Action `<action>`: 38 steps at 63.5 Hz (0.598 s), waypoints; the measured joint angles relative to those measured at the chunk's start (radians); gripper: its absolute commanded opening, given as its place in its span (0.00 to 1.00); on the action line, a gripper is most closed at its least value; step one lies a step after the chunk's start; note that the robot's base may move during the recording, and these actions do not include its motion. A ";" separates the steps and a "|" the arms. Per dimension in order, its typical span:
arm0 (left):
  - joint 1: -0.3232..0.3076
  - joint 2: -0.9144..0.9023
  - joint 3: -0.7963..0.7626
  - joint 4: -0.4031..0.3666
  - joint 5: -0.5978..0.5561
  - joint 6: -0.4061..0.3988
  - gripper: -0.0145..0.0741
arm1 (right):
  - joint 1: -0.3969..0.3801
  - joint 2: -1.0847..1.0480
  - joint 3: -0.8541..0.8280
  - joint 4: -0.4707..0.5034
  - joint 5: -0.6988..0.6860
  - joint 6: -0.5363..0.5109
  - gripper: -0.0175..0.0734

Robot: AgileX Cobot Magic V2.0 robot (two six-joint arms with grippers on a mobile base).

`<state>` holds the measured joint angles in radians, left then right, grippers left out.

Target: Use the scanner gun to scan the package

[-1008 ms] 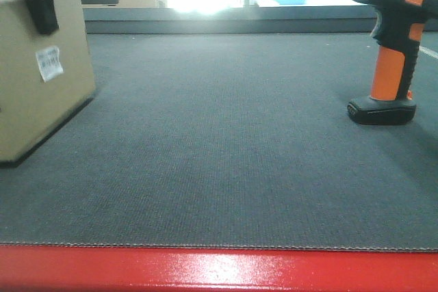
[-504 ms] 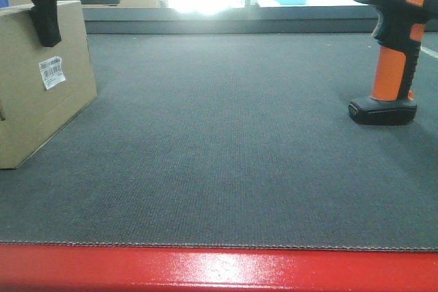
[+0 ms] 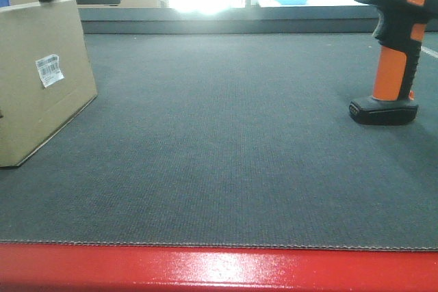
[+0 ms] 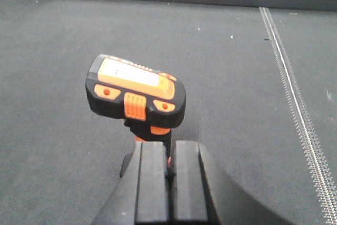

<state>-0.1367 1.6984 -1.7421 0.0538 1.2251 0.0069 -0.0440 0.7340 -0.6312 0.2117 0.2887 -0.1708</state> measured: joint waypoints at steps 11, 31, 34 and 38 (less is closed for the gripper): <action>0.000 -0.154 0.042 0.021 -0.001 0.000 0.35 | 0.000 0.000 0.004 0.000 0.007 0.000 0.02; 0.000 -0.424 0.335 0.020 -0.155 0.000 0.04 | 0.000 -0.004 0.102 0.000 -0.001 0.000 0.02; 0.000 -0.476 0.400 0.018 -0.214 0.000 0.04 | 0.000 -0.013 0.124 0.000 -0.018 0.000 0.02; 0.000 -0.548 0.491 0.014 -0.291 0.000 0.04 | 0.000 -0.033 0.147 0.006 -0.040 0.000 0.02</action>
<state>-0.1367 1.1505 -1.2510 0.0682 0.9337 0.0069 -0.0440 0.7006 -0.4839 0.2179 0.2492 -0.1708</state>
